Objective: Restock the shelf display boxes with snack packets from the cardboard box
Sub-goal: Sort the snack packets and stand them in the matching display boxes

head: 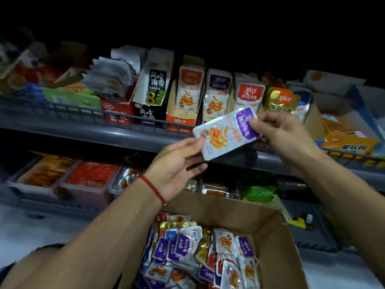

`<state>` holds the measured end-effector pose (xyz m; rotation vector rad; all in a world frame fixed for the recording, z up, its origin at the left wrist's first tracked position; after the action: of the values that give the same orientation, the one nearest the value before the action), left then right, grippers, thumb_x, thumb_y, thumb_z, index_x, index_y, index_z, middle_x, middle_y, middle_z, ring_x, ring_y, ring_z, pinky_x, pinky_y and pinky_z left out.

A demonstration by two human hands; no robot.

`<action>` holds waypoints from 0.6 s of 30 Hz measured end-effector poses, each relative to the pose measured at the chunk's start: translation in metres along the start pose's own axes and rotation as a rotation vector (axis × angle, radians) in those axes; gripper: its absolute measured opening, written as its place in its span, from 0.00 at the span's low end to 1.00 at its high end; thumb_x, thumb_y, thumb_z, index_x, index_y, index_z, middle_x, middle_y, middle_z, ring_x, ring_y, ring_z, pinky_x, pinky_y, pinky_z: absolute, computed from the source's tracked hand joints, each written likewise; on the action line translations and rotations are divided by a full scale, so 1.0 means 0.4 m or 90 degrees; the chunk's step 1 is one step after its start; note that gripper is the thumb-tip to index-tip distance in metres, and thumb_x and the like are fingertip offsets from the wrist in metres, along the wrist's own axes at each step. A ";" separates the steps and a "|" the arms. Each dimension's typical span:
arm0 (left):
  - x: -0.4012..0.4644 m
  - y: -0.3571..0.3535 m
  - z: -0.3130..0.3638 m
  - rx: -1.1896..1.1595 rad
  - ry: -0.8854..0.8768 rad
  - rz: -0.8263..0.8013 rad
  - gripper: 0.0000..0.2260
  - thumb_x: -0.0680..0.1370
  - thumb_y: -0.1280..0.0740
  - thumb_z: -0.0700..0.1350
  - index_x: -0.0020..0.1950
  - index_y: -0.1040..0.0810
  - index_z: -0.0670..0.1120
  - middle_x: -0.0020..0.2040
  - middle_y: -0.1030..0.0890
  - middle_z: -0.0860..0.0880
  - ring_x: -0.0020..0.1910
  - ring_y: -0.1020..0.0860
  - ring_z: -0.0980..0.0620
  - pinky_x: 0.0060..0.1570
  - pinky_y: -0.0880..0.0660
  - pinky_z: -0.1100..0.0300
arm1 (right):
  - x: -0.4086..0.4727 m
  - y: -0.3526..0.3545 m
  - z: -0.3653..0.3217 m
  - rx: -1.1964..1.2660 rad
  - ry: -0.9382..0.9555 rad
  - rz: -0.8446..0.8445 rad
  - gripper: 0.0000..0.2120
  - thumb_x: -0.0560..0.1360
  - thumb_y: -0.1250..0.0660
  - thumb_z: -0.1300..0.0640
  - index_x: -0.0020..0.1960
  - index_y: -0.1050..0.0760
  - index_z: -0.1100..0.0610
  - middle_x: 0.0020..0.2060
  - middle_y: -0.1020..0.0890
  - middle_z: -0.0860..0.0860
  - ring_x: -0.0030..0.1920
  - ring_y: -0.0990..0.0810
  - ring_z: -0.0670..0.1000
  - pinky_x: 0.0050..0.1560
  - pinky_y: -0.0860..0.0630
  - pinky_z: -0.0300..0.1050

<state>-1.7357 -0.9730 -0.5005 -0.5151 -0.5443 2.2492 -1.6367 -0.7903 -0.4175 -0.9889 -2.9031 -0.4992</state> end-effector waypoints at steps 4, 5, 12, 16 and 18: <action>-0.003 0.048 0.076 0.049 -0.073 0.070 0.11 0.78 0.30 0.41 0.60 0.19 0.46 0.53 0.14 0.44 0.47 0.18 0.49 0.54 0.20 0.51 | 0.109 0.021 -0.158 -0.262 0.207 0.078 0.09 0.82 0.34 0.52 0.51 0.21 0.57 0.41 0.16 0.49 0.40 0.19 0.43 0.40 0.22 0.47; -0.008 0.063 0.095 0.070 -0.087 0.093 0.11 0.78 0.29 0.40 0.60 0.19 0.46 0.54 0.15 0.44 0.48 0.18 0.49 0.55 0.20 0.50 | 0.131 0.028 -0.191 -0.343 0.248 0.109 0.10 0.82 0.35 0.50 0.52 0.21 0.56 0.44 0.16 0.50 0.43 0.19 0.45 0.45 0.21 0.51; -0.015 0.116 0.153 0.126 -0.118 0.156 0.09 0.77 0.30 0.36 0.56 0.18 0.46 0.51 0.14 0.44 0.47 0.17 0.47 0.52 0.19 0.51 | 0.252 -0.040 -0.278 -0.592 0.306 0.123 0.16 0.84 0.38 0.50 0.66 0.24 0.59 0.60 0.19 0.60 0.58 0.19 0.59 0.53 0.22 0.51; -0.007 0.130 0.149 0.150 -0.119 0.168 0.08 0.76 0.29 0.37 0.54 0.17 0.46 0.51 0.14 0.44 0.45 0.17 0.48 0.49 0.18 0.54 | 0.300 -0.109 -0.232 -0.667 0.268 0.056 0.16 0.83 0.38 0.50 0.67 0.25 0.57 0.61 0.19 0.58 0.59 0.20 0.59 0.58 0.21 0.56; -0.004 0.133 0.146 0.159 -0.119 0.172 0.07 0.76 0.29 0.37 0.53 0.17 0.47 0.51 0.14 0.44 0.44 0.17 0.48 0.47 0.18 0.55 | 0.312 -0.131 -0.215 -0.687 0.253 0.048 0.17 0.83 0.37 0.49 0.68 0.26 0.55 0.61 0.20 0.57 0.60 0.20 0.58 0.59 0.21 0.57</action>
<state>-1.7951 -1.0204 -0.4798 -0.2635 -0.2900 2.5964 -1.7736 -0.7828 -0.3345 -0.8572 -2.1122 -2.0631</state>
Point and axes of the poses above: each hand's wrist, its own x-axis towards the middle knuckle, its own y-axis out of the back of the hand, z = x × y, the point moved 8 cm from there along x, towards the middle knuckle
